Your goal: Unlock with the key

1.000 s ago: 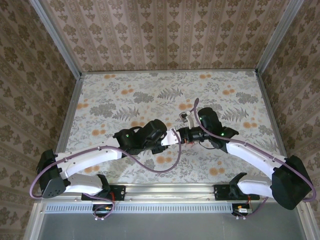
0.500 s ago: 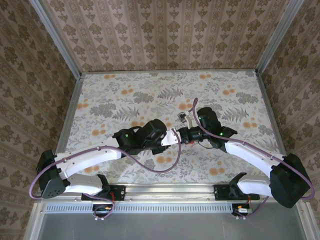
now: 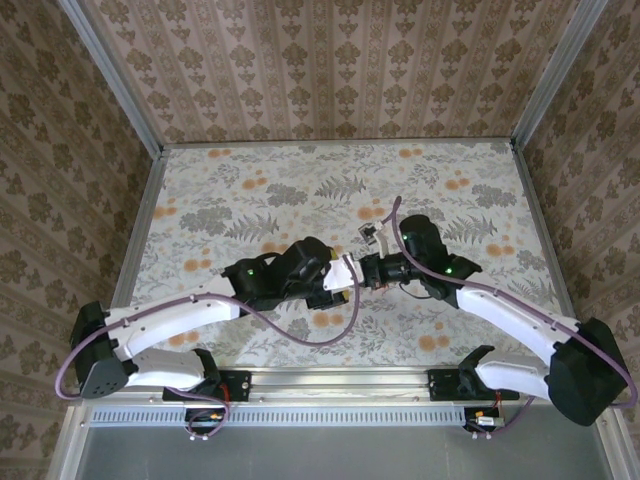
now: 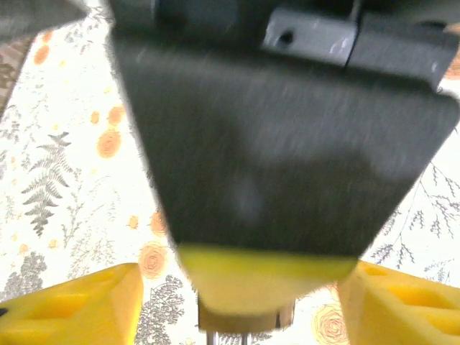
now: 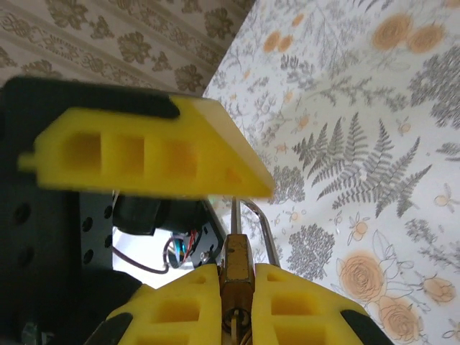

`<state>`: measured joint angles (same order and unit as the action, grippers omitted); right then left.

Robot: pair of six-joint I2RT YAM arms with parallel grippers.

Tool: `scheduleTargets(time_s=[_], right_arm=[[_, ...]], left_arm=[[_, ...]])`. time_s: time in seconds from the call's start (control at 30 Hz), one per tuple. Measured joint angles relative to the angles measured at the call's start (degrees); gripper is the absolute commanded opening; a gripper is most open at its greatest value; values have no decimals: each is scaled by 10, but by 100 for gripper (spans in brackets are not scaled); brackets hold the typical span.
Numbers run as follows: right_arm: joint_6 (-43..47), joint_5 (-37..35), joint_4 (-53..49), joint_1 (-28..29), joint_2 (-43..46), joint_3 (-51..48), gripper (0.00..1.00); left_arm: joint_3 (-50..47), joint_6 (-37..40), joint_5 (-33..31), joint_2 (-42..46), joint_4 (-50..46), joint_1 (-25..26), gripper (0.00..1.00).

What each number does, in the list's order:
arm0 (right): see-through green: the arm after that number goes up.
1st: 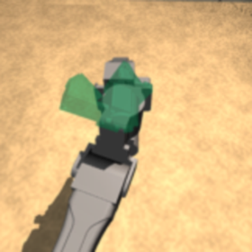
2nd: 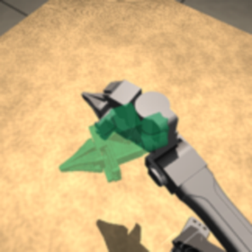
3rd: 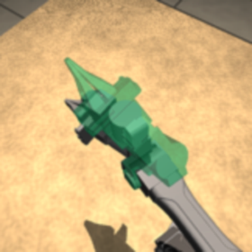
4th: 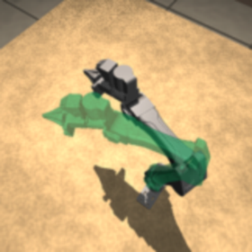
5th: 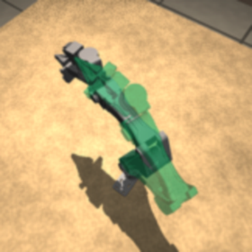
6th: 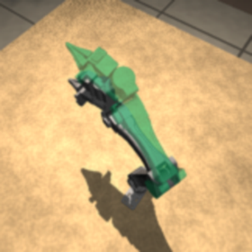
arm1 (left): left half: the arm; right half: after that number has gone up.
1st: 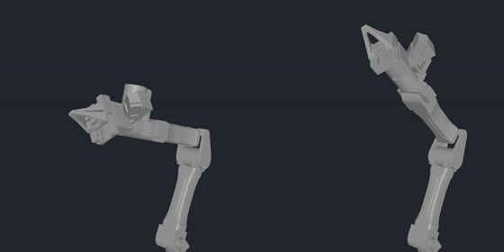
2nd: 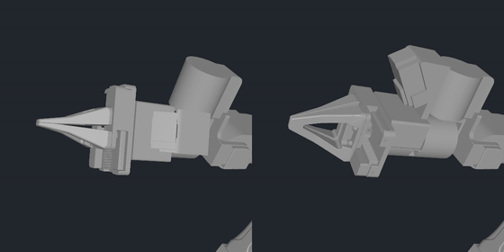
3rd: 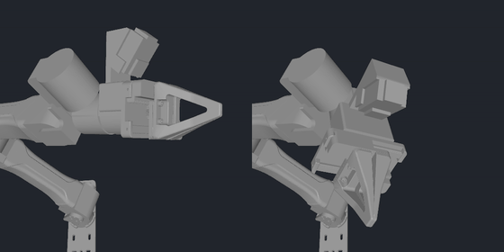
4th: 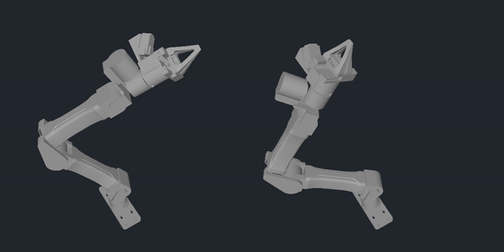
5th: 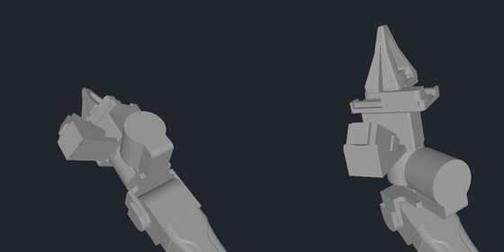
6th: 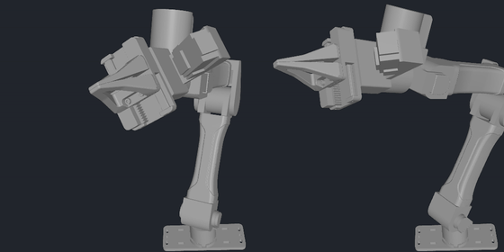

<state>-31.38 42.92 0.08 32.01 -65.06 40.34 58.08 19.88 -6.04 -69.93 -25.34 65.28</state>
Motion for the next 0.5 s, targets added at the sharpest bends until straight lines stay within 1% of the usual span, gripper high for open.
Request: scheduleTargets(time_s=[0.07, 0.17, 0.2, 0.27, 0.37, 0.5], right_arm=[[2, -3, -9, -16, 16, 0, 6], [2, -5, -20, -38, 31, 0, 6], [2, -5, -21, -41, 33, 0, 6], [2, -4, -21, -43, 33, 0, 6], [1, 1, -20, -43, 33, 0, 6], [-1, 13, -20, -43, 33, 0, 6]], left_arm=[[-5, -3, -7, 28, -2, -12, 72], [-15, -13, -17, 82, -16, -42, 57], [-16, -16, -21, 96, -23, -51, 53], [-17, -21, -23, 108, -33, -62, 50], [-17, -26, -12, 89, -39, -64, 50], [-17, -29, 4, 36, -36, -64, 52]])
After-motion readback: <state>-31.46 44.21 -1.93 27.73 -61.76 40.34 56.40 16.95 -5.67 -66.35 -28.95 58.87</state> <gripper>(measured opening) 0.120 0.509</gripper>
